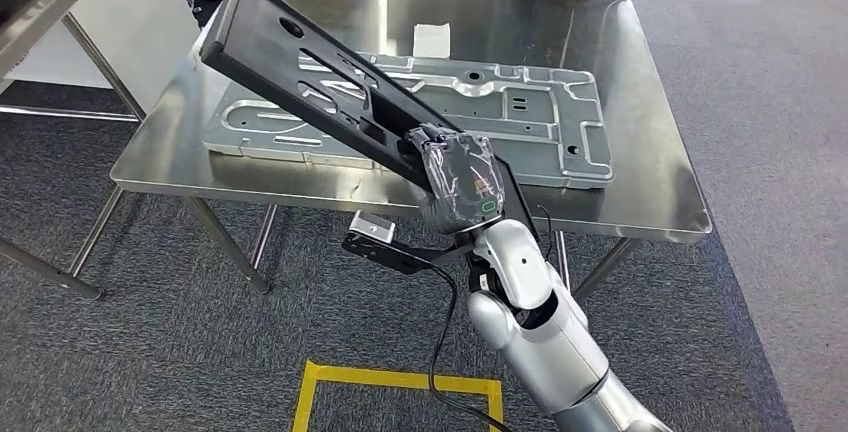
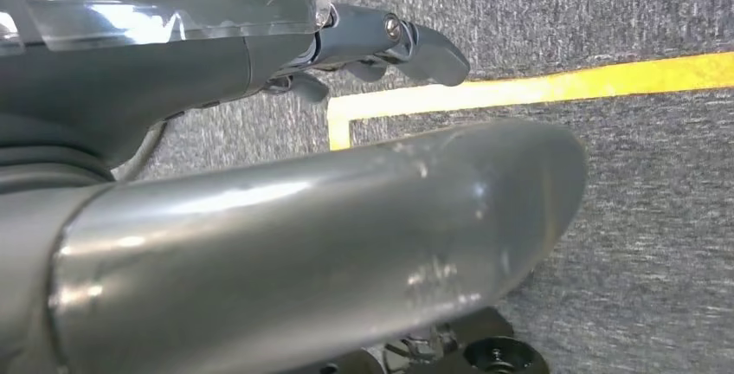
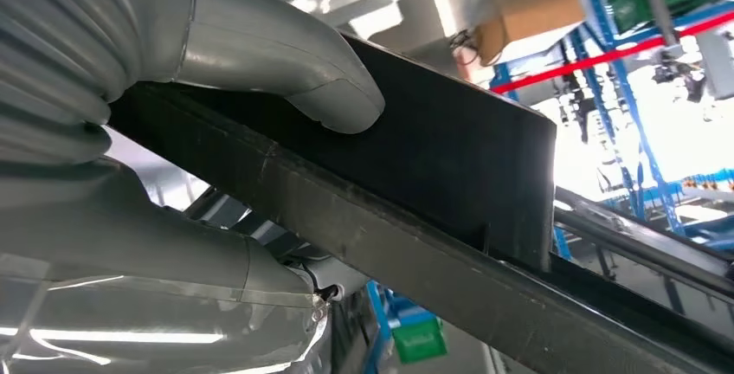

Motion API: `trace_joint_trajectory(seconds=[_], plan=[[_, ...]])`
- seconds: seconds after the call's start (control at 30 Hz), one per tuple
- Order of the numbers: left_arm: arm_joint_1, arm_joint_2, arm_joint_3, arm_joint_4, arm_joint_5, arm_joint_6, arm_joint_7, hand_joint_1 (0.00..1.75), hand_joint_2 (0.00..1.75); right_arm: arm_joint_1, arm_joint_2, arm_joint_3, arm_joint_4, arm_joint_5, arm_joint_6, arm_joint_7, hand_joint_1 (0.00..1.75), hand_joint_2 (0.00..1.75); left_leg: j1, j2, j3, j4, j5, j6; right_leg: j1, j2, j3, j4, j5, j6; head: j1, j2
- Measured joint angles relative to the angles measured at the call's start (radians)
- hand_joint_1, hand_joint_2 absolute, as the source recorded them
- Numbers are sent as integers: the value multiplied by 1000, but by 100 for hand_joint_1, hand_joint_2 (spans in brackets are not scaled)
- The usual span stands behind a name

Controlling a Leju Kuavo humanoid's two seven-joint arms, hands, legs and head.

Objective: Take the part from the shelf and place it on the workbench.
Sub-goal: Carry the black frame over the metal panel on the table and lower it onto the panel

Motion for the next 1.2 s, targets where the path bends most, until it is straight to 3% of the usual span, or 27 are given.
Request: trace_joint_trajectory(seconds=[0.03,0.13,0.2,0.33,0.37,0.43,0.5,0.53,0.57,0.63,0.67,0.7,0.8,0.87,0.97,1.0,1.03,1.07,1.13,1.2], plan=[[0,0,0,0,-1,-1,0,0,0,-6,-4,6,1,29,12,4,175,175,-3,-3,12,0,-9,1,1,0,-9,-17,18,-4,0,0],[-1,-5,-2,1,-3,-5,1,0,0,-47,-20,34,10,130,74,15,175,175,-11,-8,46,1,-37,-2,13,1,31,-197,159,-30,-1,0],[-5,-9,-5,2,-3,-6,3,0,0,-81,-30,54,26,167,124,15,175,175,-13,-10,57,1,-51,-11,23,1,48,-267,201,-44,-2,0],[-11,-8,-7,2,-2,-8,7,0,0,-128,-43,76,75,180,196,13,175,175,-12,-8,59,34,-62,-34,17,-1,82,-290,193,-60,-3,0],[-12,-8,-8,2,-2,-8,8,0,0,-138,-46,78,90,178,203,12,175,175,-10,-5,39,75,-73,-40,14,-1,93,-295,188,-63,-4,0],[-15,-8,-8,2,-1,-9,9,0,0,-150,-51,81,126,172,208,12,175,175,-2,-1,-35,196,-114,-52,12,-2,109,-298,175,-67,-6,0],[-15,-8,-8,2,0,-9,11,0,0,-150,-57,82,163,169,208,11,175,175,6,2,-100,272,-144,-63,10,-1,125,-296,159,-64,-6,0],[-14,-8,-8,2,0,-9,12,0,0,-149,-61,82,181,169,208,10,175,175,10,4,-113,263,-132,-66,8,-1,135,-295,150,-60,-6,0],[-13,-8,-8,2,0,-9,13,0,0,-148,-65,82,195,169,208,10,175,175,13,6,-110,222,-96,-69,6,0,146,-293,140,-56,-6,0],[-13,-8,-8,2,1,-10,14,0,0,-149,-71,82,221,168,208,10,175,175,18,9,-82,96,-2,-73,1,0,168,-288,118,-44,-7,0],[-13,-8,-8,2,1,-10,14,0,0,-150,-74,82,232,166,208,10,175,175,16,11,-70,50,23,-70,0,0,174,-285,109,-38,-8,0],[-14,-8,-8,2,2,-10,14,0,0,-150,-76,81,244,164,208,9,175,175,13,12,-65,26,36,-63,0,0,177,-284,102,-30,-9,0],[-15,-8,-10,3,4,-11,14,0,0,-147,-85,78,279,154,204,-1,175,175,10,11,-56,19,32,-36,2,0,179,-274,95,-13,-8,0],[-16,-8,-12,3,4,-12,14,0,0,-146,-92,69,302,148,201,-7,175,175,12,9,-42,11,28,-24,0,0,146,-212,88,-5,-5,0],[-19,-8,-16,3,4,-12,14,0,0,-143,-104,57,333,142,197,-12,175,175,10,5,-25,7,13,-11,-1,1,26,-40,31,2,-3,0],[-19,-8,-17,3,4,-12,14,0,0,-140,-107,54,346,140,196,-15,175,175,8,4,-18,7,7,-9,0,1,-7,-7,20,2,-2,0],[-19,-8,-17,3,4,-12,14,0,0,-136,-110,50,360,138,196,-19,175,175,6,2,-9,7,-1,-9,0,1,-25,-5,27,0,-2,0],[-19,-8,-18,3,4,-12,14,0,0,-133,-111,45,373,136,194,-23,175,175,4,0,2,7,-9,-8,0,1,-25,-37,57,-5,-2,0],[-19,-9,-20,3,4,-12,14,0,0,-129,-114,36,397,132,185,-35,175,175,0,-2,27,7,-27,-10,6,1,10,-163,155,-19,-1,0],[-21,-10,-22,4,4,-14,14,0,0,-130,-116,27,422,130,171,-47,175,175,-2,-3,39,4,-42,-18,14,1,40,-257,205,-31,-2,0]])
